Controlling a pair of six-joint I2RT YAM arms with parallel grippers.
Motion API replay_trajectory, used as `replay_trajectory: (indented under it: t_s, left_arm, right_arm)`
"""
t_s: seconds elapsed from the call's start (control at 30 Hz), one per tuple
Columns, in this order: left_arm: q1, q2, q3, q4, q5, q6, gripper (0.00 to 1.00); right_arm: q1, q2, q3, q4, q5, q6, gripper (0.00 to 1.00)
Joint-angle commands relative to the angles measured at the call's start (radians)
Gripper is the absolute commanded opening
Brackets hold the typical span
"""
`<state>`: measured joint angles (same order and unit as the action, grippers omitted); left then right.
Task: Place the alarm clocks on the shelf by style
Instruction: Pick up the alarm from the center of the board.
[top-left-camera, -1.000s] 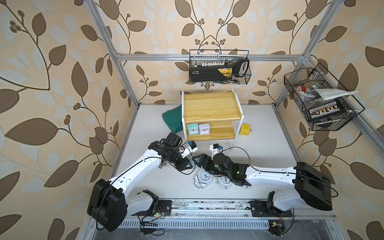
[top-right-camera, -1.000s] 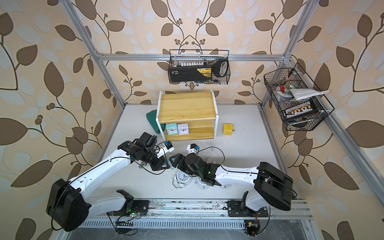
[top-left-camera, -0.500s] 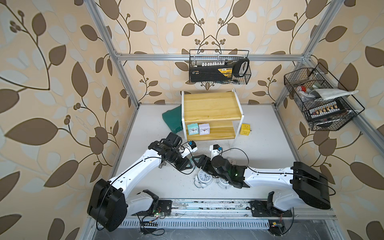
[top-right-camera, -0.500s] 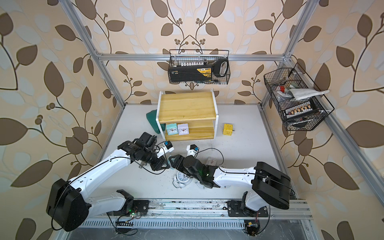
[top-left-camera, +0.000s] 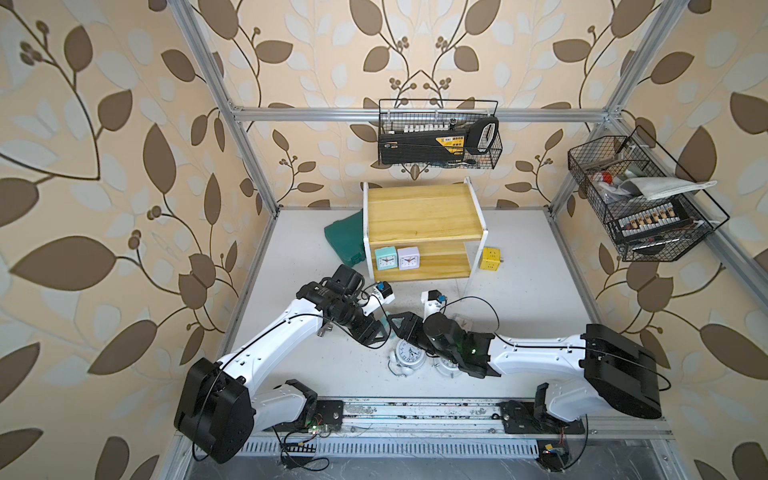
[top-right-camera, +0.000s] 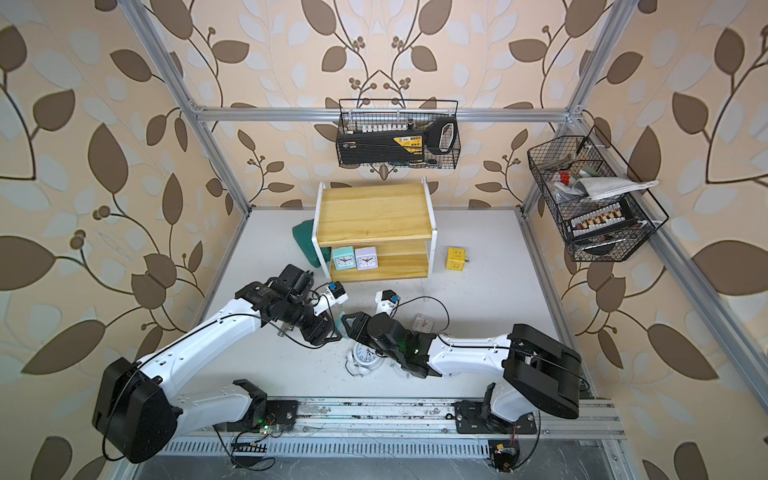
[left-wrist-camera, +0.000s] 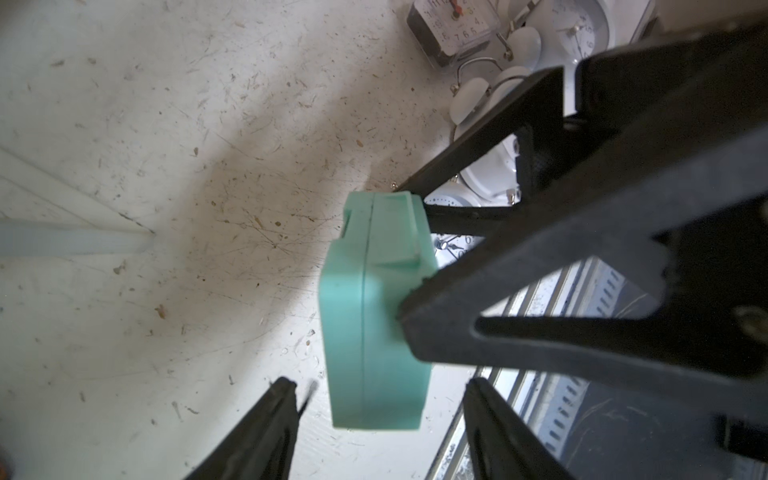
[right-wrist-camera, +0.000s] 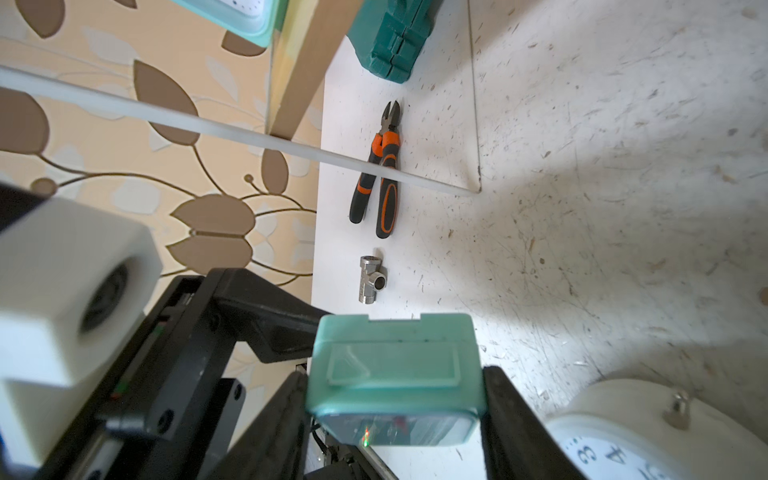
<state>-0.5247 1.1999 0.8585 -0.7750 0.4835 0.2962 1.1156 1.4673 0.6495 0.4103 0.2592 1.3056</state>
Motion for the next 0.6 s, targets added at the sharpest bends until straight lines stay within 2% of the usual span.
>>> replay_trajectory:
  t_s: [0.0,0.3,0.57]
  left_arm:
    - [0.007,-0.043,0.027,0.009,0.037,-0.004,0.72]
    - [0.054,-0.076,0.025,0.007,0.087,-0.008,0.75]
    - [0.056,-0.091,0.023,0.006,0.099,0.013,0.75]
  right_arm:
    - [-0.018,-0.054,-0.011,-0.019,0.022,-0.094,0.51]
    - [-0.08,-0.161,0.051,-0.28,0.095,-0.367,0.51]
    - [-0.135,-0.212,0.119,-0.401,0.176,-0.588,0.51]
